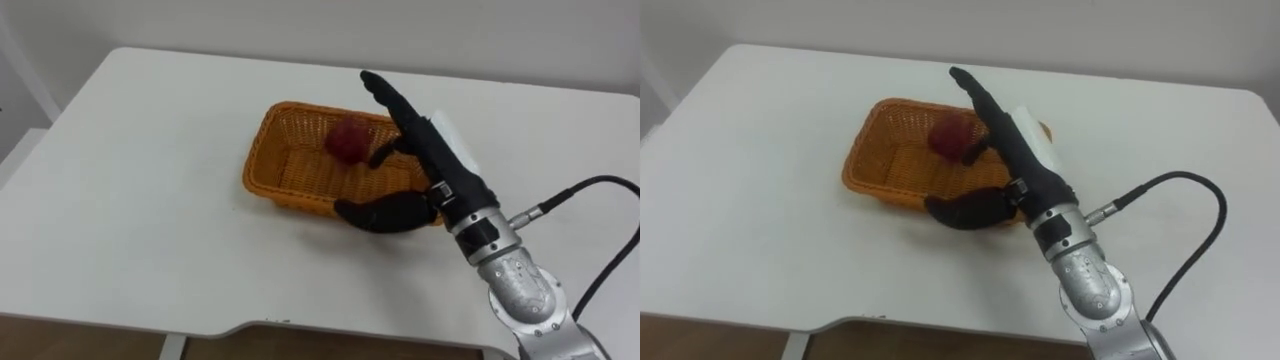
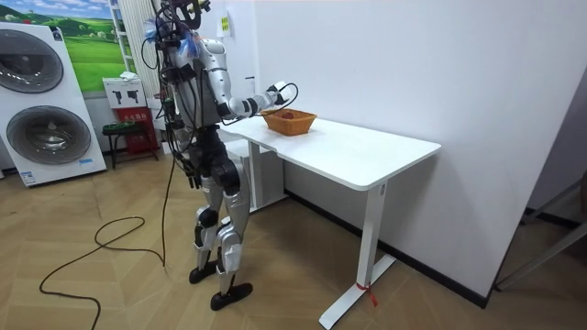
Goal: Pick and place apple
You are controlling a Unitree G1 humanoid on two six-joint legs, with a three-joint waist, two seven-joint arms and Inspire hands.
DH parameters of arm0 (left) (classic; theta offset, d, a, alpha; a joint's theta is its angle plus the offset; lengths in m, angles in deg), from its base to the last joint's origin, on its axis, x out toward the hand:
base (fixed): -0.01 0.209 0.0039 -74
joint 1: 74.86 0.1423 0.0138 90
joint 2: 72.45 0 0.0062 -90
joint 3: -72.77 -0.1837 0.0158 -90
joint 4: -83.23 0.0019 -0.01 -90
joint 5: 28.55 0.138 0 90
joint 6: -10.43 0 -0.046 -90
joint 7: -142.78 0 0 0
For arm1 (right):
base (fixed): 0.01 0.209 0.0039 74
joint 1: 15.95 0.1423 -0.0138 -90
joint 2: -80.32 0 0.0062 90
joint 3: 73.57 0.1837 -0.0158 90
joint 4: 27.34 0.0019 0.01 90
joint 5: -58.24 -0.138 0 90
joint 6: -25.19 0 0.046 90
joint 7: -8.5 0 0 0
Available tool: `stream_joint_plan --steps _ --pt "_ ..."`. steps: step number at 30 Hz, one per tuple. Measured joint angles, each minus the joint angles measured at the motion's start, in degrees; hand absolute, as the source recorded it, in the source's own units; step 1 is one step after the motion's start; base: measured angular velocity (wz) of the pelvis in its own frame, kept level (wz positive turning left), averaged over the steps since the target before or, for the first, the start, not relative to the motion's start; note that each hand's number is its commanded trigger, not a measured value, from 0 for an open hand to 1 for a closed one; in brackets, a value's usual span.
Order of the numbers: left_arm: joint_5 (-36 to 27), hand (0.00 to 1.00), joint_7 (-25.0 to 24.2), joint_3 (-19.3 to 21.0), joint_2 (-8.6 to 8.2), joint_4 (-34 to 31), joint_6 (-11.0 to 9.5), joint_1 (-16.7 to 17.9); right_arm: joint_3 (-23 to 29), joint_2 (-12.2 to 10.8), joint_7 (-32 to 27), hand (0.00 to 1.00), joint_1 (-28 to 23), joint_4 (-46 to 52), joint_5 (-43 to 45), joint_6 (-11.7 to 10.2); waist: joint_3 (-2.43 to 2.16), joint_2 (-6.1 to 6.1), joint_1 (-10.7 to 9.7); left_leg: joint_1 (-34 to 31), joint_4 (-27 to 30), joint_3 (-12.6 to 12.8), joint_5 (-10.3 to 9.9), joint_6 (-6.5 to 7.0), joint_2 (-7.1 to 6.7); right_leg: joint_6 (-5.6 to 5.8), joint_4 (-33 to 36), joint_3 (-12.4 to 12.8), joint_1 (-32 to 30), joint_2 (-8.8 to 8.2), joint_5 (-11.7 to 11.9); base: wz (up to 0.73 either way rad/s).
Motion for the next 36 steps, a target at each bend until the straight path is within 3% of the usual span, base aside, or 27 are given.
stream_joint_plan --steps 11,17,21,23,25,27,31,36 --pt "0.17 0.00 0.31 0.62 -0.04 0.03 -0.01 0.69 2.82 -0.22 -0.58 0.00 0.01 0.07 -1.15 -0.07 0.01 0.29 -1.27 -0.10 0.05 -0.21 0.00 0.00 0.00 0.00 0.00 -0.36 0.07 -0.01 0.00 0.01" --pt "0.13 0.00 0.60 3.41 -0.03 0.07 -0.20 1.10 10.29 -0.09 -7.04 0.00 0.06 0.35 -1.94 -0.31 -0.62 0.46 -2.23 0.07 0.05 -0.16 0.00 0.00 -0.06 0.00 0.02 -0.63 0.10 -0.06 0.00 0.00" --pt "-0.20 0.00 2.46 5.61 -0.01 0.47 -1.19 2.86 17.38 -0.08 -14.12 0.00 0.15 0.82 -4.73 -1.30 -0.74 -0.20 -4.12 0.09 0.06 -0.17 0.01 0.00 -0.02 0.00 -0.01 -0.67 0.14 -0.02 0.00 0.00" --pt "-0.06 0.00 3.11 6.99 -0.11 1.48 -1.19 3.31 21.78 0.10 -18.10 0.00 0.15 0.83 -5.43 -1.50 -0.59 -0.76 -4.67 0.20 0.06 -0.20 0.01 0.00 -0.04 0.00 -0.04 -0.55 0.17 -0.02 0.00 0.00" --pt "-0.12 0.00 4.05 9.22 -0.12 1.21 -1.26 4.77 28.21 0.22 -24.60 0.00 0.09 0.68 -8.96 -1.98 -0.36 -1.29 -5.56 0.60 0.06 -0.10 0.01 0.00 -0.03 0.01 -0.15 -0.43 0.07 -0.02 0.00 -0.02" --pt "0.10 0.00 4.74 10.68 -0.12 0.75 -1.24 6.05 32.43 0.24 -30.32 0.00 0.09 0.13 -11.00 -2.78 -0.47 -1.69 -6.31 0.74 -0.03 0.01 0.01 0.00 -0.04 0.02 -0.12 -0.42 0.07 -0.03 -0.01 -0.02" --pt "0.15 0.00 6.00 14.97 -0.17 -0.10 -1.06 7.07 42.14 0.69 -41.22 0.00 0.04 -3.80 -13.79 -4.22 -0.52 -1.71 -8.44 0.24 -0.06 0.01 -0.01 0.00 -0.02 0.02 -0.09 -0.49 0.04 -0.01 -0.01 -0.01" --pt "0.10 0.00 7.45 15.76 -0.09 -1.37 -0.22 7.37 47.80 2.28 -51.40 0.00 -1.97 -13.47 -21.99 -4.00 -0.70 -1.23 -10.20 0.01 -0.26 0.40 0.00 0.00 -0.04 0.01 0.03 -0.01 -0.37 0.04 0.02 -0.05"
